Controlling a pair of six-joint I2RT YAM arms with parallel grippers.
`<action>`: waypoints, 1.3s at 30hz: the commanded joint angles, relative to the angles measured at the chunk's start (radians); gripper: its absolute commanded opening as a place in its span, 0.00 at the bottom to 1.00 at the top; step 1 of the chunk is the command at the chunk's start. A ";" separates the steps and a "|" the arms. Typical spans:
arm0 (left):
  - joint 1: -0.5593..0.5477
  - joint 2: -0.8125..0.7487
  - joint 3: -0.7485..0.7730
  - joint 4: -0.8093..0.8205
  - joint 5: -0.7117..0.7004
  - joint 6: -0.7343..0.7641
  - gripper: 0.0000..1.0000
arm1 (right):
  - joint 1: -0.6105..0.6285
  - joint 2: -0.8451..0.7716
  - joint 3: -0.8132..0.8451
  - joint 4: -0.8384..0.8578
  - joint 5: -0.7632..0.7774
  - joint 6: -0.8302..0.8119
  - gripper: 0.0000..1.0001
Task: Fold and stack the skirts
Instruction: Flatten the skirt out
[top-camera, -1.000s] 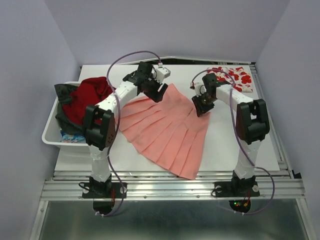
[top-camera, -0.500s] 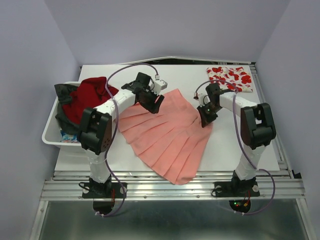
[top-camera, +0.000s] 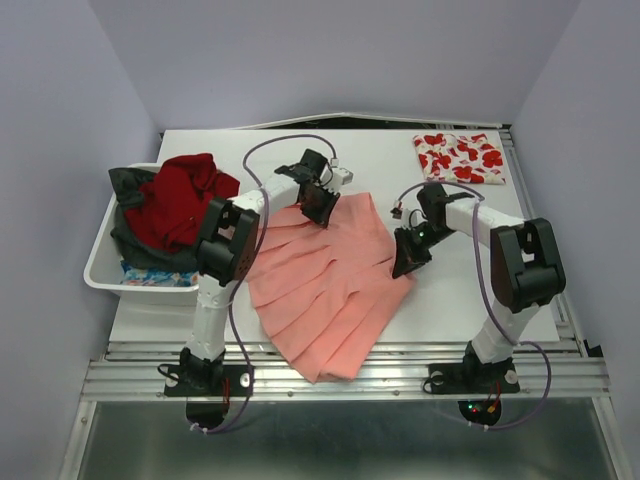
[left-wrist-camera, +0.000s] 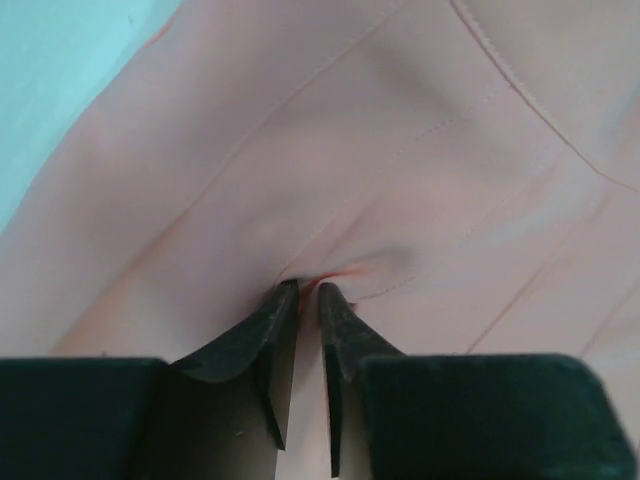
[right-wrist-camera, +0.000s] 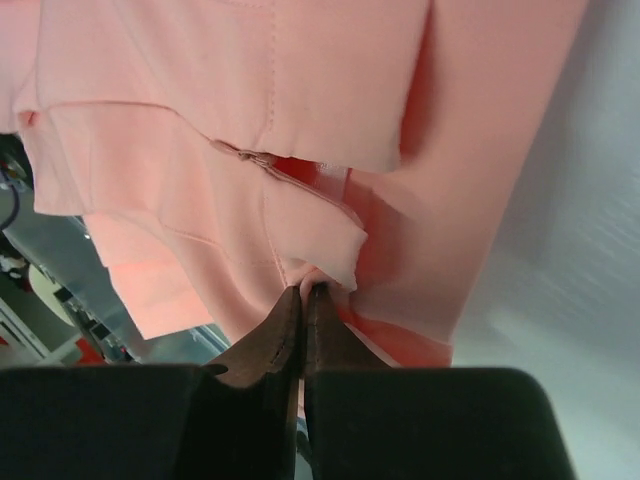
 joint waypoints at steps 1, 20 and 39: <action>0.004 0.170 0.242 -0.090 -0.024 0.028 0.17 | 0.008 -0.102 -0.055 0.041 -0.116 0.055 0.01; -0.096 -0.079 0.269 0.089 -0.116 0.165 0.52 | -0.173 -0.266 0.011 0.183 0.098 0.190 0.32; -0.539 -0.245 -0.099 0.204 -0.348 -0.127 0.63 | -0.173 0.001 -0.132 0.398 0.061 0.316 0.30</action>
